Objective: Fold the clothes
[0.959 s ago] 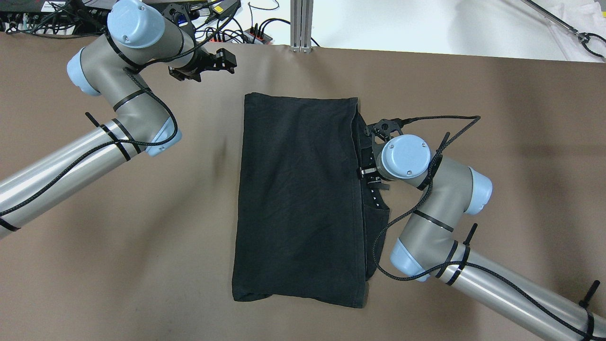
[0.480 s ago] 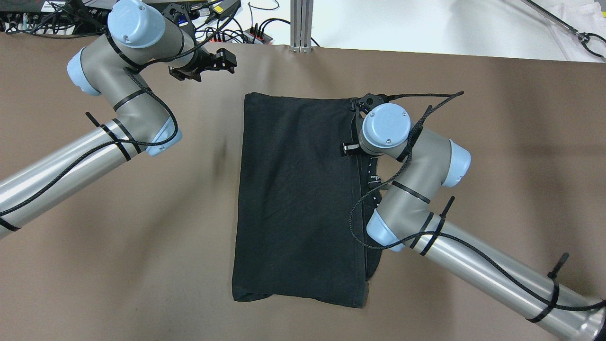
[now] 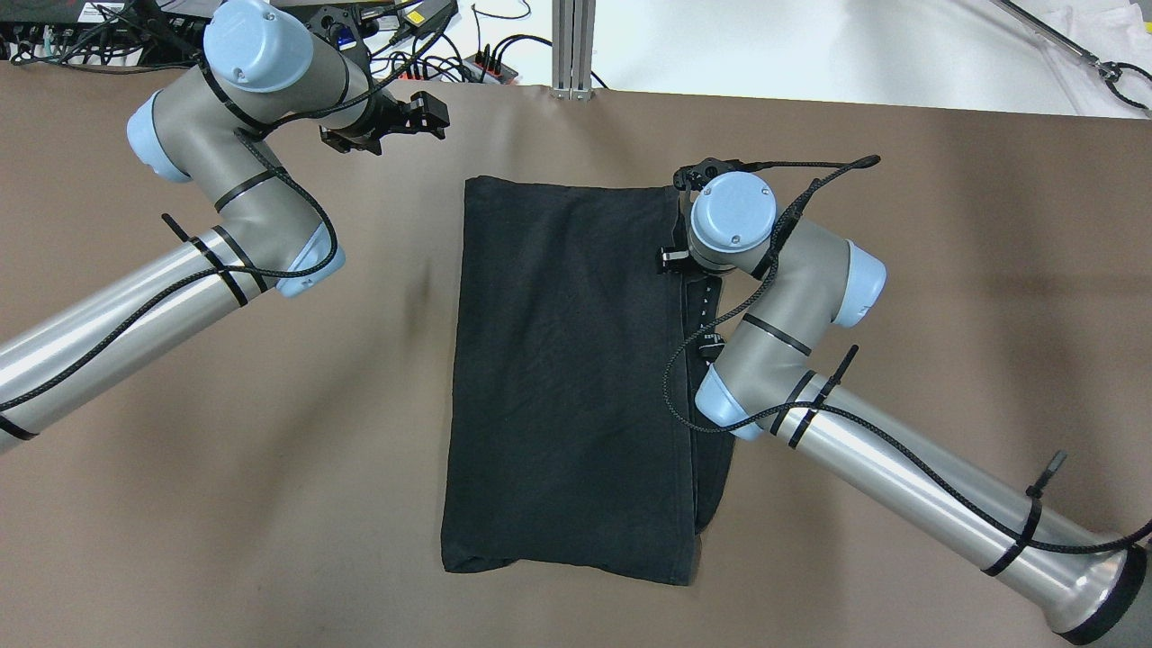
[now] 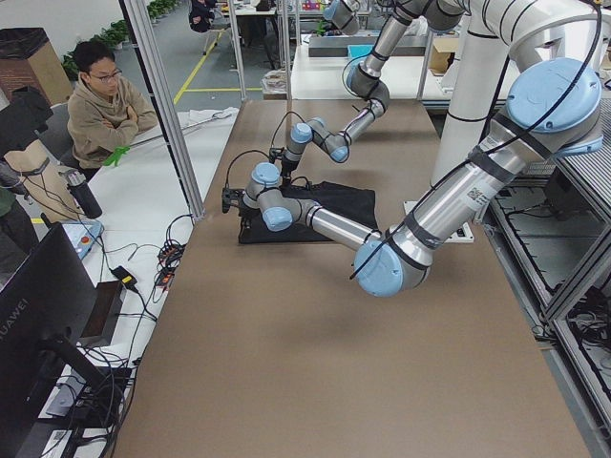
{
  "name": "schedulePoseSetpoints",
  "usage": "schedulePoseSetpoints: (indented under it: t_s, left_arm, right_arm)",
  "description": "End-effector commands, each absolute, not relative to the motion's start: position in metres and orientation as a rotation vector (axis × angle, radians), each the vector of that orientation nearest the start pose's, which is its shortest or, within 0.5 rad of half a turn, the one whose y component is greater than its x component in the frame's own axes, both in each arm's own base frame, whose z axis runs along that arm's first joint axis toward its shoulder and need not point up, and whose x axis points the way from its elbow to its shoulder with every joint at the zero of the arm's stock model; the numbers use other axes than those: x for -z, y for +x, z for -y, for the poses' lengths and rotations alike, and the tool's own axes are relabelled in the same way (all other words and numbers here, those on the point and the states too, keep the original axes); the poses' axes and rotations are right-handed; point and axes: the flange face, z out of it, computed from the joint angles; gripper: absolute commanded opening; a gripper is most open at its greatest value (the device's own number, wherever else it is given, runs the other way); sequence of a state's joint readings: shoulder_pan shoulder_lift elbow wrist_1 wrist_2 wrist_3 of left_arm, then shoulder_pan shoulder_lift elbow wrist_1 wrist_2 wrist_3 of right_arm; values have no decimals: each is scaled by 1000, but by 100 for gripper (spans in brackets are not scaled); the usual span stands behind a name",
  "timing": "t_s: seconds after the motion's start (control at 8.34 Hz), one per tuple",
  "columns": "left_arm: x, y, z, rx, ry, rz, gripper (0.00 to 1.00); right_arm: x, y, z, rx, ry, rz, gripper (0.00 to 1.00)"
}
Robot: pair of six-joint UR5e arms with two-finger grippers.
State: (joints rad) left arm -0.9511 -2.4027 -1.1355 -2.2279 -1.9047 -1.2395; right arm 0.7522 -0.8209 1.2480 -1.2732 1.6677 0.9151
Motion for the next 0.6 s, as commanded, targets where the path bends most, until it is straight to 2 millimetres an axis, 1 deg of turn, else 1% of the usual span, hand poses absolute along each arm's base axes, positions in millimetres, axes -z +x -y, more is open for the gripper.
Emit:
schedulePoseSetpoints:
  t_s: [0.0,0.12,0.24,0.36,0.48]
  left_arm:
    - [-253,385,713,390,388,-1032,100]
    - [-249,386,712,396,386,-1040,100]
    - [-247,386,710,404,382,-1047,100]
    - [-247,386,710,404,379,-1045,100]
    - [-245,387,709,402,380,-1048,100]
  right_arm:
    - [-343,-470,636,-76,378,647,95]
    - [-303,-463,618,-115,355,735,95]
    - [-289,-439,584,-289,268,792,95]
    - [-291,-421,538,-348,237,853,95]
    - [-282,-449,472,-353,168,905,95]
